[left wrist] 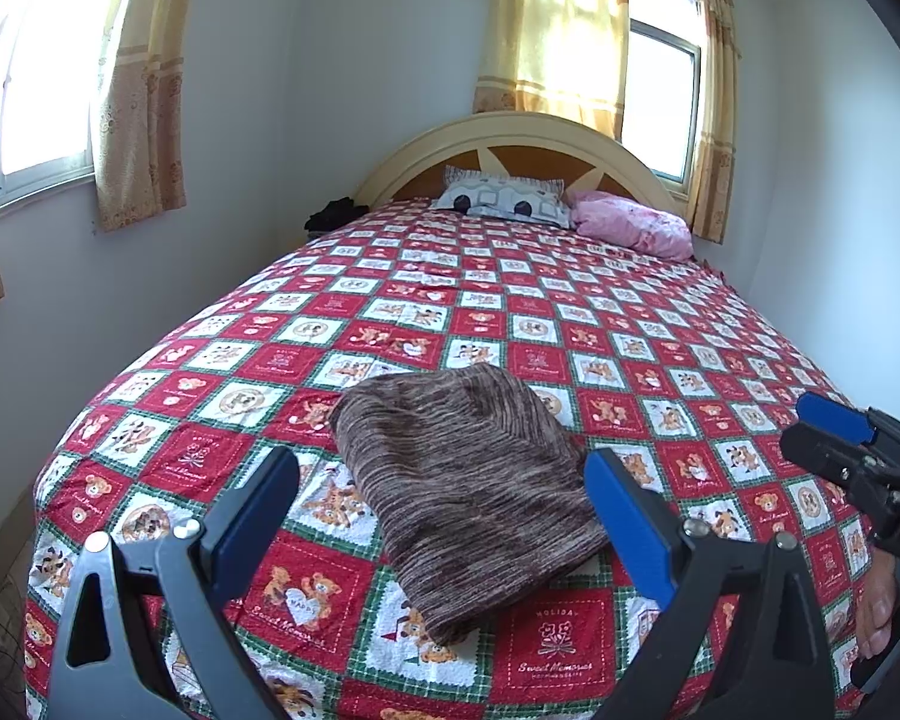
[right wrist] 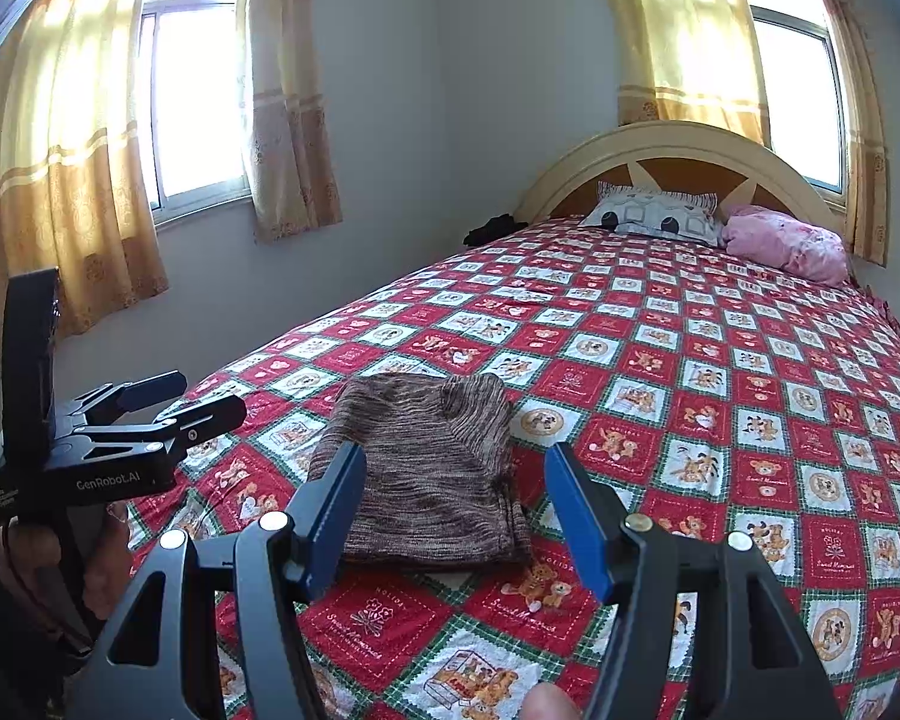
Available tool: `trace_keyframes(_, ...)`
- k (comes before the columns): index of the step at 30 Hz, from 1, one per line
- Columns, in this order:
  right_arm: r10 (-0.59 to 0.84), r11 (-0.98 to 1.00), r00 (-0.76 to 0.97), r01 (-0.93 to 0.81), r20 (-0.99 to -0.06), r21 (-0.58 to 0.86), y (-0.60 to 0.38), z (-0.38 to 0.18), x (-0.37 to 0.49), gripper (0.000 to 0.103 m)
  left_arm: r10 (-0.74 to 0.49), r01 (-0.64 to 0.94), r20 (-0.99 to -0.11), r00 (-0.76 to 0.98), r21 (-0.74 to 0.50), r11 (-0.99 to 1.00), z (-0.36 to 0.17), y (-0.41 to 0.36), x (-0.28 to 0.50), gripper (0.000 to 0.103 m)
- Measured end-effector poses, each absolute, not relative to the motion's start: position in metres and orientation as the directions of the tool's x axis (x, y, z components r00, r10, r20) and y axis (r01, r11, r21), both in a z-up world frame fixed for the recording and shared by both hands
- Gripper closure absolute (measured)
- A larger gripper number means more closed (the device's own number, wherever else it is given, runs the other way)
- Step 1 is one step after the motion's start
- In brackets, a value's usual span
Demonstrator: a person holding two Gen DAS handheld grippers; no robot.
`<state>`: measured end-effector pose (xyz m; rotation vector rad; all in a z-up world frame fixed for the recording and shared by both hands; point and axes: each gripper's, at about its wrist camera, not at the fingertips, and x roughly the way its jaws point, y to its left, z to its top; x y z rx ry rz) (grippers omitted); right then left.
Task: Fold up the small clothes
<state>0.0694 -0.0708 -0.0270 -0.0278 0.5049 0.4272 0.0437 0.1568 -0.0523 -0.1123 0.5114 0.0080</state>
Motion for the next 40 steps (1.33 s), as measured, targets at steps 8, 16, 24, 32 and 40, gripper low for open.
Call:
trace_keyframes(8, 0.388, 0.913, 0.792, -0.399, -0.471, 0.08, -0.074, -0.027, 0.068, 0.04, -0.003, -0.039, -0.492, 0.87, -0.074, 0.996, -0.052, 0.154, 0.044, 0.001)
trace_keyframes(16, 0.379, 0.919, 0.814, -0.385, -0.44, 0.079, -0.076, -0.022, 0.064, 0.04, 0.013, -0.059, -0.498, 0.867, -0.076, 0.995, -0.046, 0.156, 0.043, 0.0)
trace_keyframes(24, 0.377, 0.921, 0.825, -0.382, -0.421, 0.076, -0.077, -0.019, 0.061, 0.04, 0.009, -0.079, -0.487, 0.873, -0.124, 0.989, -0.039, 0.167, 0.04, 0.0)
trace_keyframes(32, 0.382, 0.917, 0.814, -0.391, -0.438, 0.074, -0.073, -0.026, 0.06, 0.04, 0.03, -0.097, -0.499, 0.866, -0.109, 0.989, -0.04, 0.168, 0.042, 0.0)
trace_keyframes(40, 0.381, 0.917, 0.807, -0.392, -0.451, 0.073, -0.07, -0.031, 0.061, 0.04, 0.031, -0.075, -0.469, 0.882, -0.075, 0.994, -0.041, 0.163, 0.039, 0.0)
